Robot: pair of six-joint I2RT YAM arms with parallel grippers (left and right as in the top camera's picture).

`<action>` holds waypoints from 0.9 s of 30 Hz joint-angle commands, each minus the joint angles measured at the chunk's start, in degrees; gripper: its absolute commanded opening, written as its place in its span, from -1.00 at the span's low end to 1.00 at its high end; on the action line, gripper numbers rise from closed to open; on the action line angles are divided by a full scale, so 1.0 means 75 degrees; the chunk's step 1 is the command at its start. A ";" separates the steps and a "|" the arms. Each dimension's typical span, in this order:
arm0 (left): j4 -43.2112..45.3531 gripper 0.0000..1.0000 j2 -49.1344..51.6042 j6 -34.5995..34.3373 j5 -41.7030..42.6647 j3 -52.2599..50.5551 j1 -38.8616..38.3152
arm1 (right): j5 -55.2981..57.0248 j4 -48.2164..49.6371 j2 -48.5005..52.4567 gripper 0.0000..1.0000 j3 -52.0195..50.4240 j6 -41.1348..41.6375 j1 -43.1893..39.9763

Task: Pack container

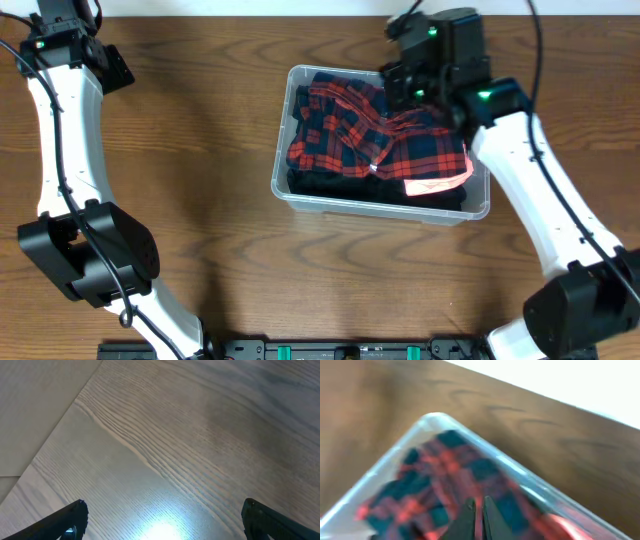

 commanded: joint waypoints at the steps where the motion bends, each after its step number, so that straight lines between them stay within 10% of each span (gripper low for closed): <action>1: -0.0020 0.96 0.0038 -0.0012 -0.0096 0.0003 0.0017 | -0.0697 0.0181 0.0344 -0.90 0.0009 -0.0090 0.0411; 17: -0.0020 0.96 0.0038 -0.0012 -0.0096 0.0003 0.0017 | -0.0705 -0.0309 0.1749 -0.77 0.0012 -0.0090 0.1163; 27: -0.0020 0.96 0.0038 -0.0012 -0.0096 0.0003 0.0017 | -0.1623 -0.0446 -0.0055 -0.69 0.0026 -0.0093 0.0691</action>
